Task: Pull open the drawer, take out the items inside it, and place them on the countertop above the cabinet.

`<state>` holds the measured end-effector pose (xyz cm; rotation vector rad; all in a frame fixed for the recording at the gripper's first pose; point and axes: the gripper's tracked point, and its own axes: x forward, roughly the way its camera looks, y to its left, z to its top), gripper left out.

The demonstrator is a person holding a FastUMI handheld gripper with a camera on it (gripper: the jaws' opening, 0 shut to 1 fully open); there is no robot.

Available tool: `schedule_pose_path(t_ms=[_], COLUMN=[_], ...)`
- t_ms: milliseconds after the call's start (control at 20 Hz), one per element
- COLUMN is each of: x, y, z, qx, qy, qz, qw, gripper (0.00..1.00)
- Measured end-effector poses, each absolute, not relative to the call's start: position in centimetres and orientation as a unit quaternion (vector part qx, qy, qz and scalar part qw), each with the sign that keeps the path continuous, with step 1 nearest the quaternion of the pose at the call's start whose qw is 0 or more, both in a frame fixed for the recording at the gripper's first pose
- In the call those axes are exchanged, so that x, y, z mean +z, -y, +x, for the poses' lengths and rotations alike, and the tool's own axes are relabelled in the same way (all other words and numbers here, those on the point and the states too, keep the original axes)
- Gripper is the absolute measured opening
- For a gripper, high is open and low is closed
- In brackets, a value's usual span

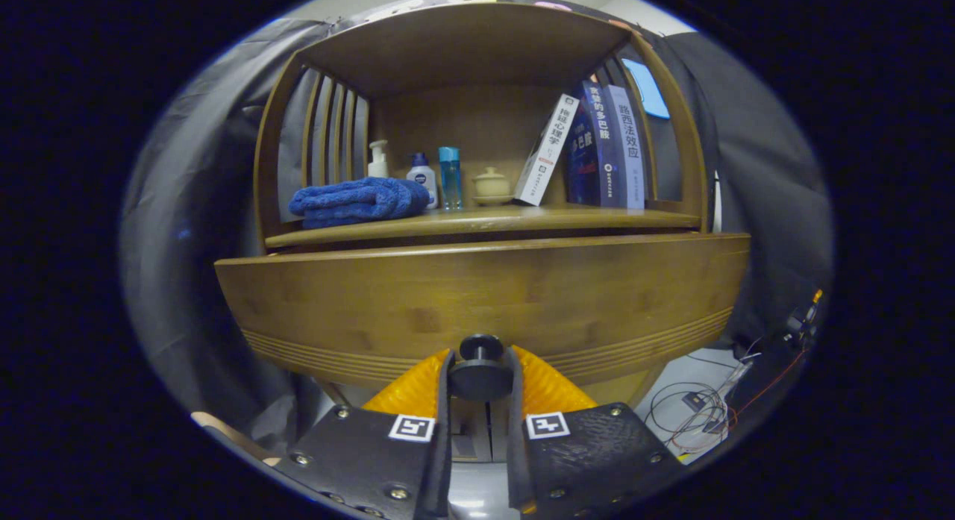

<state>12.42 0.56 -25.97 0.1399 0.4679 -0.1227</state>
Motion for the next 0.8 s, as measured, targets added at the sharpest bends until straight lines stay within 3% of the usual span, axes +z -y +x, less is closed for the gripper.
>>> schedule_pose_path(t_ms=[800], x=[-25.3], y=[-1.6], z=[7.2], qx=[-0.053], qy=[-0.252], qz=[0.088], qw=[0.962], gripper=[0.31])
